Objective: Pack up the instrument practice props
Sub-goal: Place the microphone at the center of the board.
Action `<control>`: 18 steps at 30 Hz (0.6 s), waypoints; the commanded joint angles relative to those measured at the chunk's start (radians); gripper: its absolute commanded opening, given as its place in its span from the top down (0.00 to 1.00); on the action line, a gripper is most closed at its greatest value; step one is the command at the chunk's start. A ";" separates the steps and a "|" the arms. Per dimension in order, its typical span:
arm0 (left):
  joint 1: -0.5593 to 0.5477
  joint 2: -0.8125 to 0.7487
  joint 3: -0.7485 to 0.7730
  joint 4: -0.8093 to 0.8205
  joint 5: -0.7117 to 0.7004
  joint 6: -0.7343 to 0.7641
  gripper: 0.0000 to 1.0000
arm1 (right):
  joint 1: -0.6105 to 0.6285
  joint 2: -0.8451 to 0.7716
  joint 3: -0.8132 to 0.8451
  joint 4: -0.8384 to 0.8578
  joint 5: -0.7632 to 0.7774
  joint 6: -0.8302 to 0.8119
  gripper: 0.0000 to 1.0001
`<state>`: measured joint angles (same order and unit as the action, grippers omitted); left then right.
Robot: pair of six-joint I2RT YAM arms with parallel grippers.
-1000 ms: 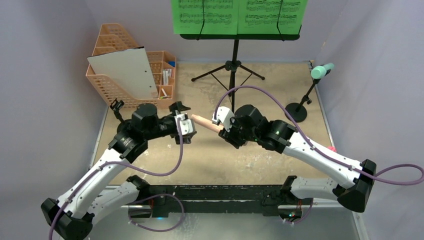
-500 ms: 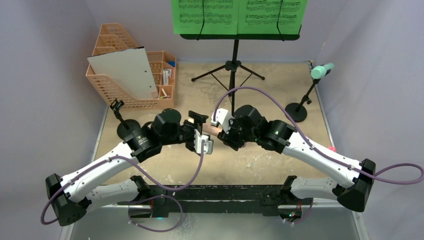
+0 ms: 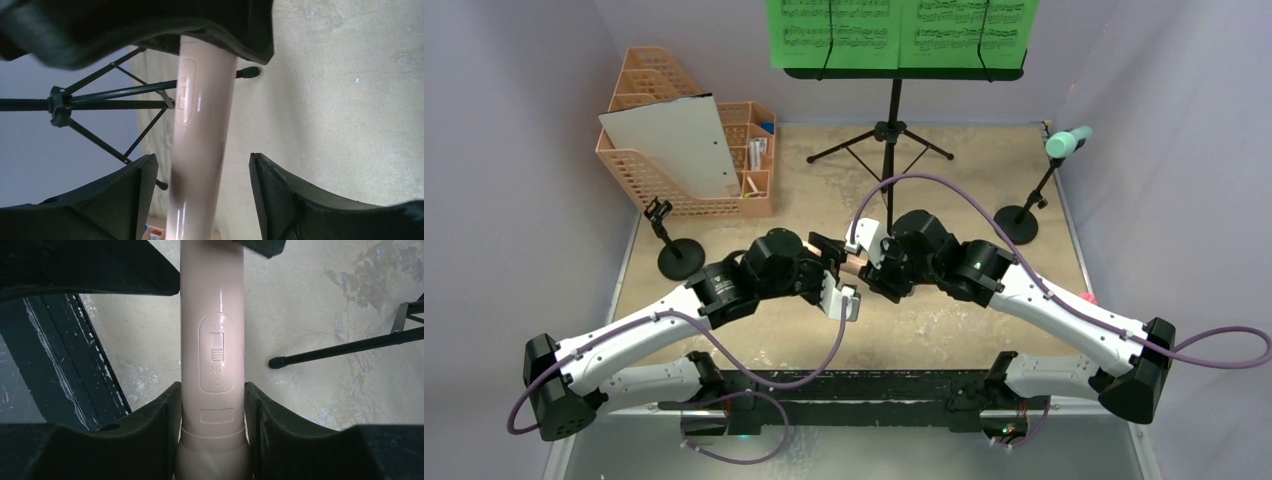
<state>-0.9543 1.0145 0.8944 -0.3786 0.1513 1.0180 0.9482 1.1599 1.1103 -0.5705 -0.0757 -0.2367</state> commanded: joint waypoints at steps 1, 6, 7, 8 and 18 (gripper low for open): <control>-0.028 0.019 -0.021 0.043 -0.008 0.028 0.32 | 0.004 -0.024 0.013 0.025 -0.030 -0.010 1.00; -0.045 0.015 -0.050 0.071 -0.030 0.039 0.48 | 0.004 -0.038 0.008 0.031 -0.036 -0.004 1.00; -0.047 0.015 -0.053 0.079 -0.029 0.039 0.49 | 0.004 -0.038 0.008 0.032 -0.039 -0.004 1.00; -0.049 0.016 -0.055 0.081 -0.027 0.039 0.52 | 0.004 -0.039 0.008 0.032 -0.041 -0.004 1.00; -0.069 0.041 -0.074 0.131 -0.011 0.031 0.47 | 0.004 -0.031 0.006 0.038 -0.054 -0.008 1.00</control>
<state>-1.0119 1.0515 0.8352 -0.3019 0.1223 1.0409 0.9489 1.1450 1.1103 -0.5694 -0.1017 -0.2363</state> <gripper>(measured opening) 0.520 0.486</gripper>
